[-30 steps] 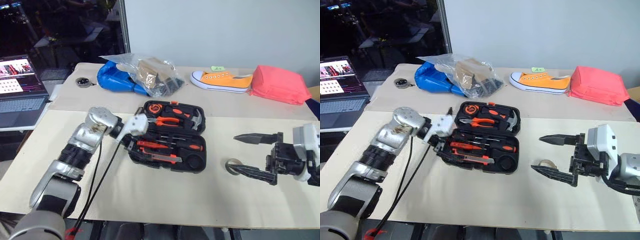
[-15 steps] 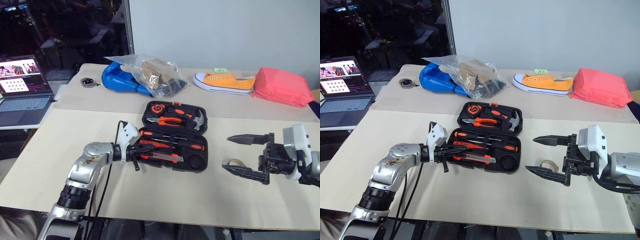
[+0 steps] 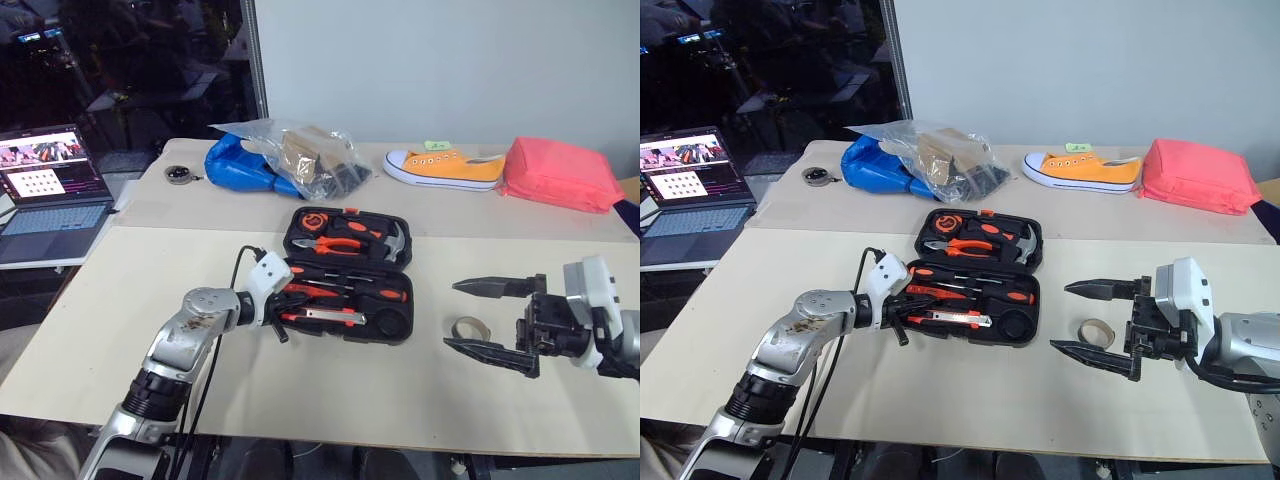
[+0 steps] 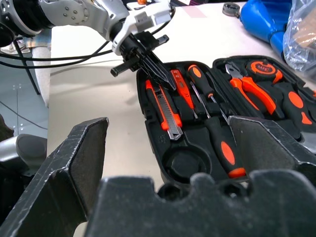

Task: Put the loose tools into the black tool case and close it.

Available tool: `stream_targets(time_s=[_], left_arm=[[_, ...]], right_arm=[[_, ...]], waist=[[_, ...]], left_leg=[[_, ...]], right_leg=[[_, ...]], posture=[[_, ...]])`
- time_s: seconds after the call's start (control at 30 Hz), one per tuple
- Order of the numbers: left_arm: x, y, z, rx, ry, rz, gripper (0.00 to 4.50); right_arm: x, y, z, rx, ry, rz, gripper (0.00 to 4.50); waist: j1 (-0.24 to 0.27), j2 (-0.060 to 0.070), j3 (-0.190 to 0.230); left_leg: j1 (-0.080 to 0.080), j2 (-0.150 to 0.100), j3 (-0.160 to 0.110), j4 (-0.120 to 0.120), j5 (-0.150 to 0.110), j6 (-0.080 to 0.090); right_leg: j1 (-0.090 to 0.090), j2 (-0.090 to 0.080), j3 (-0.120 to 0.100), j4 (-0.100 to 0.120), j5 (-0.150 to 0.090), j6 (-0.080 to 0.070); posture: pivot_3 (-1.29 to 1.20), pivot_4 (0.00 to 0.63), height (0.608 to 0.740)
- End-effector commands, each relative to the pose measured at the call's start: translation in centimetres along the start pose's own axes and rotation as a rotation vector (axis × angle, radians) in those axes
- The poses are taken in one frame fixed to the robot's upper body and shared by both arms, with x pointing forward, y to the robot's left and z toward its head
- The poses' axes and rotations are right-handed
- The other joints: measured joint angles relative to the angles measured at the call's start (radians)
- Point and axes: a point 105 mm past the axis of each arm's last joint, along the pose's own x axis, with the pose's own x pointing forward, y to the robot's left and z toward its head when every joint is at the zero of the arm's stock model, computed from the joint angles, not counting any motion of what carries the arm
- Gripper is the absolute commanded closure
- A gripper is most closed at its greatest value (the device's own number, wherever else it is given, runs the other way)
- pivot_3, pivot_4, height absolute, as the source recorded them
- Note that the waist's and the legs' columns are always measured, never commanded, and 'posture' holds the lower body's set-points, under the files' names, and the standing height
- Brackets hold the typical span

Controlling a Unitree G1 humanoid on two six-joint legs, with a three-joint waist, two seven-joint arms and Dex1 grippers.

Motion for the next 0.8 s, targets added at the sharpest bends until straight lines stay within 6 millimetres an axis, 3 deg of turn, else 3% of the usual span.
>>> stream_targets(time_s=[0.03,0.13,0.2,0.3,0.4,0.53,0.6,0.7,0.8], left_arm=[[1.7,-1.7,-2.9,0.033,0.115,-0.071,4.47],[2.5,-2.2,-2.2,0.059,0.073,-0.085,4.47],[2.3,-2.0,-0.1,0.068,-0.045,-0.065,4.47],[0.2,-1.7,4.3,0.075,-0.289,-0.043,4.47],[-1.9,-3.2,7.3,0.049,-0.408,-0.146,4.47],[-6.5,-6.8,8.5,0.069,-0.403,-0.458,3.32],[-7.4,-7.8,8.8,0.075,-0.375,-0.528,2.7],[-8.0,-8.2,9.4,0.099,-0.343,-0.562,1.61],[-7.8,-8.1,9.8,0.108,-0.309,-0.557,0.43]], right_arm=[[-0.5,0.0,0.9,-0.037,-0.005,-0.024,0.0],[-0.8,0.0,0.8,-0.035,-0.001,-0.043,0.0],[-1.1,-0.2,0.6,-0.032,0.004,-0.082,0.0],[-1.8,-0.8,0.2,-0.007,0.017,-0.182,0.0],[-3.0,-1.2,-1.6,0.018,0.122,-0.278,0.0],[-3.0,-0.5,-3.7,-0.025,0.315,-0.34,0.0],[-3.5,-0.7,-4.6,-0.022,0.408,-0.371,0.0],[-3.0,-0.4,-5.7,0.12,0.468,-0.292,0.73],[-2.5,-0.4,-6.2,0.151,0.508,-0.257,1.79]], waist=[[0.004,0.001,0.0],[0.006,0.001,0.0],[0.007,0.0,0.0],[0.006,0.0,0.0],[0.005,0.001,0.0],[-0.005,0.001,0.0],[-0.008,0.002,0.0],[-0.007,0.0,0.001],[-0.006,-0.004,0.004]], left_leg=[[0.0,-0.001,0.0,0.0,0.0,0.0],[0.002,-0.001,0.0,0.0,0.0,0.0],[0.007,-0.001,0.0,0.0,0.0,0.0],[0.006,-0.001,0.0,0.0,0.0,0.0],[0.001,0.0,-0.001,0.0,0.0,0.0],[-0.009,0.001,-0.001,-0.002,0.0,0.0],[-0.009,0.001,0.0,-0.004,0.0,0.0],[-0.008,0.0,0.001,-0.004,0.0,0.0],[-0.006,0.0,0.0,-0.002,0.001,0.001]], right_leg=[[0.001,-0.001,0.0,0.0,0.0,0.0],[0.004,-0.003,0.0,-0.001,0.0,0.001],[0.01,-0.004,0.0,-0.003,-0.001,0.003],[0.01,-0.005,-0.001,-0.006,-0.002,0.003],[0.007,-0.005,-0.002,-0.008,-0.001,0.004],[-0.005,-0.003,-0.001,-0.007,-0.001,0.003],[-0.007,-0.003,-0.001,-0.007,-0.001,0.003],[-0.006,-0.003,0.0,-0.007,-0.001,0.004],[-0.004,-0.002,0.0,-0.007,0.0,0.004]], posture=[[0.0,0.15,0.74],[0.0,0.15,0.74],[0.0,0.15,0.74],[0.0,0.15,0.74],[0.0,0.15,0.74],[0.0,0.15,0.74],[0.0,0.15,0.74],[0.0,0.15,0.74],[0.0,0.15,0.74]])
